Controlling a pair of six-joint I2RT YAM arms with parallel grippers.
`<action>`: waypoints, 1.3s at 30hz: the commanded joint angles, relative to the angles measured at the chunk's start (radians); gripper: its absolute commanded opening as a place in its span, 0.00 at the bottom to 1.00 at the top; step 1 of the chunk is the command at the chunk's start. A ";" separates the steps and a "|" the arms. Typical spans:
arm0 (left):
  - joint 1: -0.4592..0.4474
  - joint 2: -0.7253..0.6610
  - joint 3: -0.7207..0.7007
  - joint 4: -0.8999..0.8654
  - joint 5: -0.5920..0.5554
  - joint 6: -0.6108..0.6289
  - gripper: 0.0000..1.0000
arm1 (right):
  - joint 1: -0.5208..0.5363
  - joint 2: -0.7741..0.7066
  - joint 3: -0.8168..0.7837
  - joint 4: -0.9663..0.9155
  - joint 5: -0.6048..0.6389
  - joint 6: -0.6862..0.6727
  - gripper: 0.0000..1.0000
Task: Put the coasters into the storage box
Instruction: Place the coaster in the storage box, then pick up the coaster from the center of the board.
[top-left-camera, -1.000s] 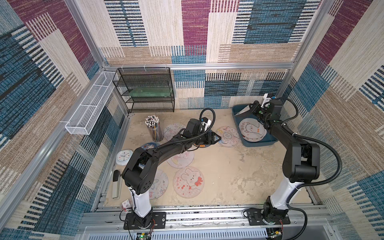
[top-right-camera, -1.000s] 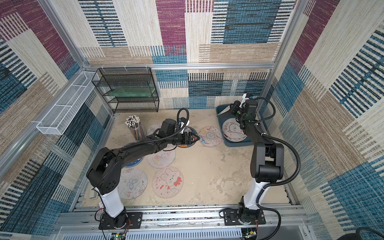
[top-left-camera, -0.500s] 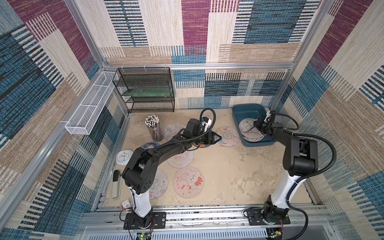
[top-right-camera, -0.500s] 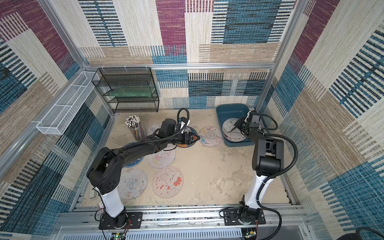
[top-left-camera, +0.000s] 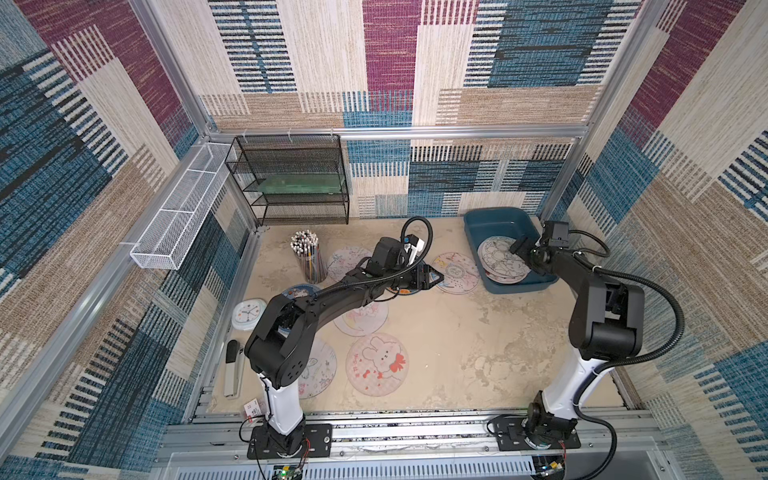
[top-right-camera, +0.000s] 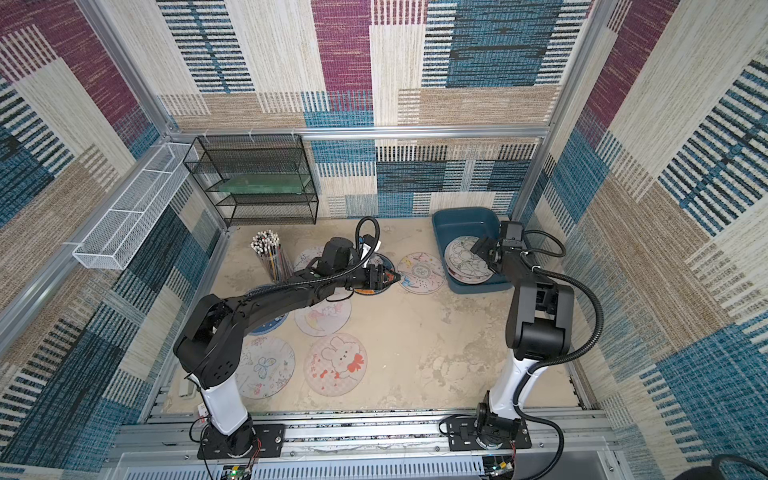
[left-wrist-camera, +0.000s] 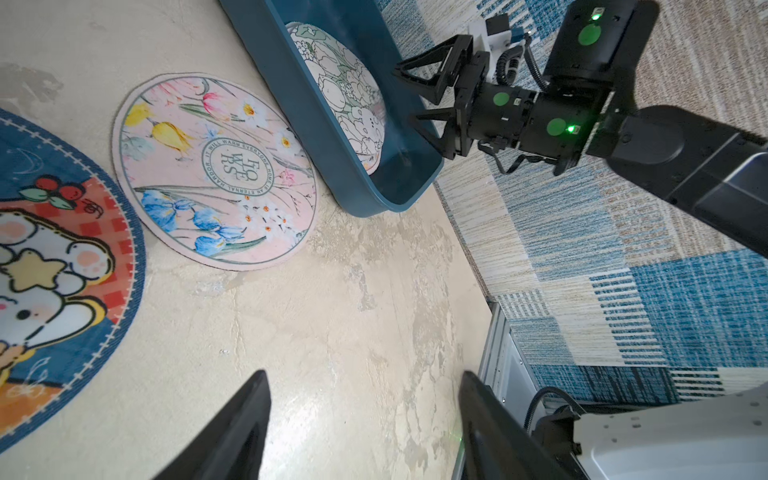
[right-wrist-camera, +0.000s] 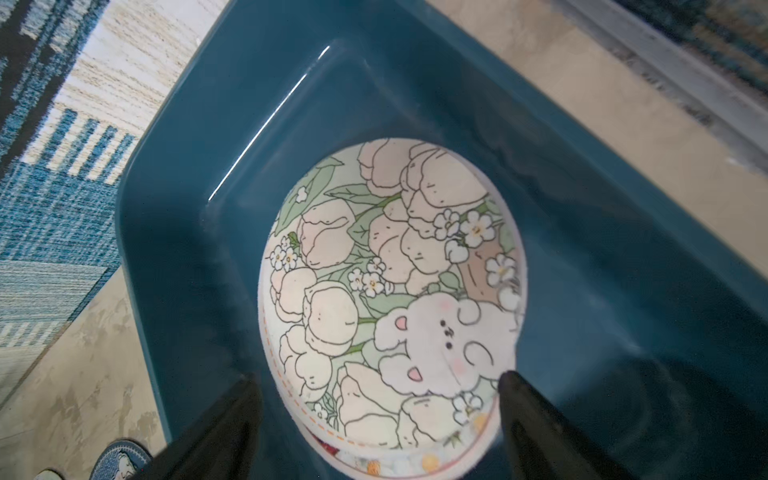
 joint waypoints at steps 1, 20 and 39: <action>-0.001 -0.021 0.001 -0.027 -0.041 0.046 0.72 | 0.004 -0.061 -0.021 -0.052 0.069 -0.025 0.96; 0.001 -0.056 -0.110 -0.035 -0.139 0.017 0.71 | 0.460 -0.166 -0.033 -0.032 0.038 -0.172 0.88; 0.008 -0.034 -0.129 -0.030 -0.145 0.006 0.71 | 0.471 0.138 0.007 0.035 0.056 -0.041 0.89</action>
